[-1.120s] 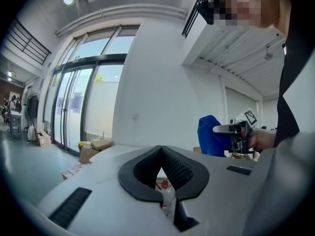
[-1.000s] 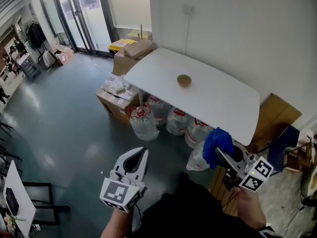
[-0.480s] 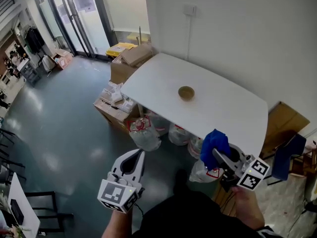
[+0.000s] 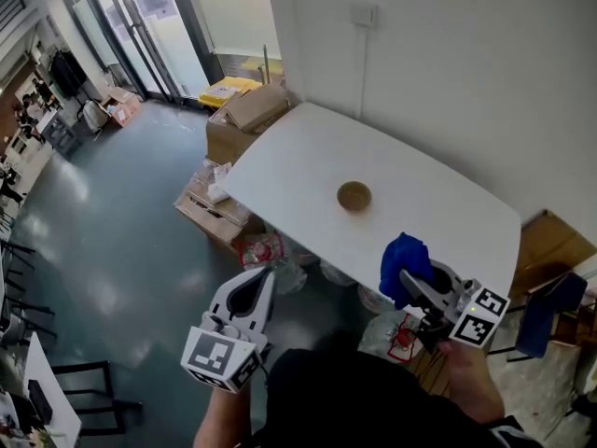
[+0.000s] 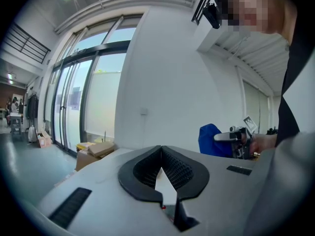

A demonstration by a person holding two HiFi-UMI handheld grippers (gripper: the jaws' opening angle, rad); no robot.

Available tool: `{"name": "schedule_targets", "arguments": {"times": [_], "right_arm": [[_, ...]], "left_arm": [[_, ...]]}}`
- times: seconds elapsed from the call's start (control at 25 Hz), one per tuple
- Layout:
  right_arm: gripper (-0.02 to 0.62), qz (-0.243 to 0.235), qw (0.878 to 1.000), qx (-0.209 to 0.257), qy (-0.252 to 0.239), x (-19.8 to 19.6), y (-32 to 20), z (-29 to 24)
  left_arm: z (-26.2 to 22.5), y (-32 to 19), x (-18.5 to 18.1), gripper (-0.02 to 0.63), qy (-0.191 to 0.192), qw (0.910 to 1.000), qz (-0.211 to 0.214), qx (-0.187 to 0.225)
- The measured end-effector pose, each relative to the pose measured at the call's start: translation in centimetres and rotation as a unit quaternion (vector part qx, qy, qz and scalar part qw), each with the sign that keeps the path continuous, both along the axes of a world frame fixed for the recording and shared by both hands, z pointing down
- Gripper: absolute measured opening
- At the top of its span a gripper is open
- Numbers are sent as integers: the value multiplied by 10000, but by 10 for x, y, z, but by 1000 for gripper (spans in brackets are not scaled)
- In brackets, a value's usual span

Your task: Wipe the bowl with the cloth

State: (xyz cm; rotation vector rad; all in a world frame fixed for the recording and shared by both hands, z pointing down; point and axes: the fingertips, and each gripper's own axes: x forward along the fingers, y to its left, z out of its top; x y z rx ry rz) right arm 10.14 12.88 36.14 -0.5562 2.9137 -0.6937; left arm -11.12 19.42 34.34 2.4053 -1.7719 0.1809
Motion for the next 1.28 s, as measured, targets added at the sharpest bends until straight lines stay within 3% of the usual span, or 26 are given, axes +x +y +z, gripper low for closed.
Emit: {"name": "schedule_targets", "arguments": {"times": [0.2,0.52,0.76,0.96,1.28], "right_arm": [[89,-60,9999,-125,-46,-10,-31,7],[89,98,9995,-297,56,-31,-89,21],[89,585,9974,-405,120,-42,-147,22],[89,967,9936,-542,206,-66,-198,29],[89,1308,9876,-775,399,-105,-249,56]], "left_arm": [[16,-29,-13,11,146,9996,-89,-228],[33,-101,-36,11,331,9988,152,-338],[39,-178,-49,11,403,9958,705,-421],[38,-239,-82,11,283,9926,1107,-415],[75,-306,-100,12,218,9804,1747,-889]]}}
